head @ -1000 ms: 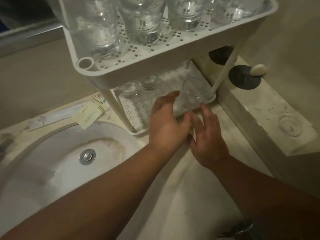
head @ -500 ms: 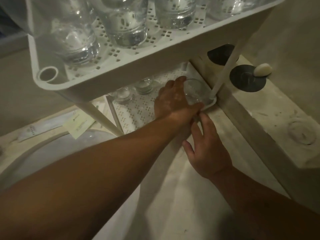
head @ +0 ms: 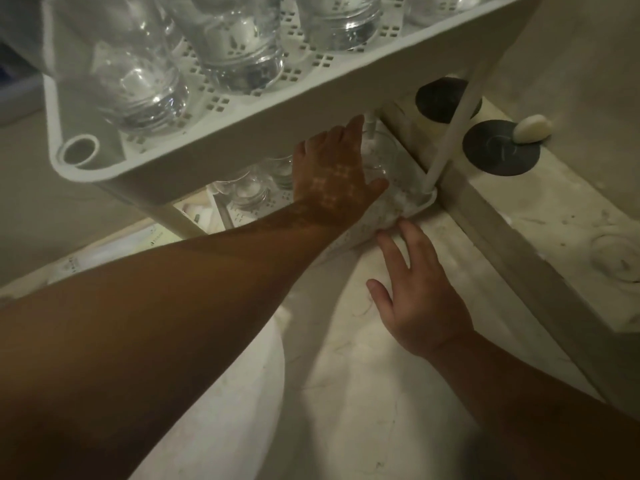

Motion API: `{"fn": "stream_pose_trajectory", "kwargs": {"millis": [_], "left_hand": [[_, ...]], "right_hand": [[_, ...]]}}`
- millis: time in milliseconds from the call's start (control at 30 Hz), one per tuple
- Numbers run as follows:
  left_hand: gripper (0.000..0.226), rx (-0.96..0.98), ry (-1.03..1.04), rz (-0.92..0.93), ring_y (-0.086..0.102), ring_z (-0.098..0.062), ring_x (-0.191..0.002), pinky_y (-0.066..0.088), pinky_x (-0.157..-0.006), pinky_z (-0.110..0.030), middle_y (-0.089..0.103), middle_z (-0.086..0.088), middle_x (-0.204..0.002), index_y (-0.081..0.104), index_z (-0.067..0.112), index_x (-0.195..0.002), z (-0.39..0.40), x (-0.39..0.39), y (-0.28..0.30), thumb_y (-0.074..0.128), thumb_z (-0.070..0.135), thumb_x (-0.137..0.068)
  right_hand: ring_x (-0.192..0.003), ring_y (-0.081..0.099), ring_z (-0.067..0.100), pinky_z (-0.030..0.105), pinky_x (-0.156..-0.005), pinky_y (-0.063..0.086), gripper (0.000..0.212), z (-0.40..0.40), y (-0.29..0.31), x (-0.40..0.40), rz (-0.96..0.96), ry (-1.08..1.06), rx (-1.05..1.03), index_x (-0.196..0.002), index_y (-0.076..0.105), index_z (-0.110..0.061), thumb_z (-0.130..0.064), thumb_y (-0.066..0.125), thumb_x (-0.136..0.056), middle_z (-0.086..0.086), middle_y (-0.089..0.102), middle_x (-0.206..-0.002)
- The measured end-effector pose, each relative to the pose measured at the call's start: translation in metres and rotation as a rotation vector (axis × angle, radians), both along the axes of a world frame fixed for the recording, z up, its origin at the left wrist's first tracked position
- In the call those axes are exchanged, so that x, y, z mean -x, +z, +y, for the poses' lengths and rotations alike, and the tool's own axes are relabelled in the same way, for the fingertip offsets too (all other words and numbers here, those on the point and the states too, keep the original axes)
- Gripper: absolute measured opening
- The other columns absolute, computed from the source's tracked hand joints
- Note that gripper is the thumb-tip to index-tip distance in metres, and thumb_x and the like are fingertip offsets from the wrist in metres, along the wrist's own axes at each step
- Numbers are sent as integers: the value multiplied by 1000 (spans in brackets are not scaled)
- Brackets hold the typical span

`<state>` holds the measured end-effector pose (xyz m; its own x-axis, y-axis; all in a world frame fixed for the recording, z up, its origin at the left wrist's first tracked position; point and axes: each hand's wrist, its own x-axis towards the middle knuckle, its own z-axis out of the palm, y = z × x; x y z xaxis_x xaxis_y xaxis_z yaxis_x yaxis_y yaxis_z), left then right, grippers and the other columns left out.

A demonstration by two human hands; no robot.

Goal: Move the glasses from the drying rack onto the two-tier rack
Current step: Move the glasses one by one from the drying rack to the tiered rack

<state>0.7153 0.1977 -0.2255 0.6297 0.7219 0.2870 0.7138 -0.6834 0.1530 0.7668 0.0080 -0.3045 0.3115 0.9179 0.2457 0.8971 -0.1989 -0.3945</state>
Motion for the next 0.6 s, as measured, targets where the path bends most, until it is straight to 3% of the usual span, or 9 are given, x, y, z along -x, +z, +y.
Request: {"fn": "stream_pose_trajectory", "kwargs": {"millis": [200, 467, 600], "left_hand": [[88, 52, 56, 103, 30, -25, -145, 17, -118, -47, 40, 2, -153, 28, 32, -150, 12, -9, 10, 60, 72, -78], [67, 136, 120, -36, 43, -23, -135, 30, -112, -42, 50, 3, -143, 45, 38, -139, 23, -9, 15, 67, 61, -80], [61, 147, 163, -74, 43, -24, -135, 28, -115, -44, 51, 2, -143, 48, 37, -139, 20, -7, 18, 69, 54, -84]], "right_hand": [[-148, 21, 31, 48, -109, 42, 65, 0, 1, 1, -19, -15, 24, -152, 29, -18, -46, 45, -96, 13, 20, -158], [-147, 24, 32, 48, -107, 44, 66, -1, 2, 1, -28, -24, 49, -152, 28, -17, -47, 45, -96, 14, 19, -158], [-146, 25, 33, 47, -108, 43, 66, -1, 1, 0, -30, -22, 61, -152, 28, -17, -48, 45, -96, 14, 19, -158]]}}
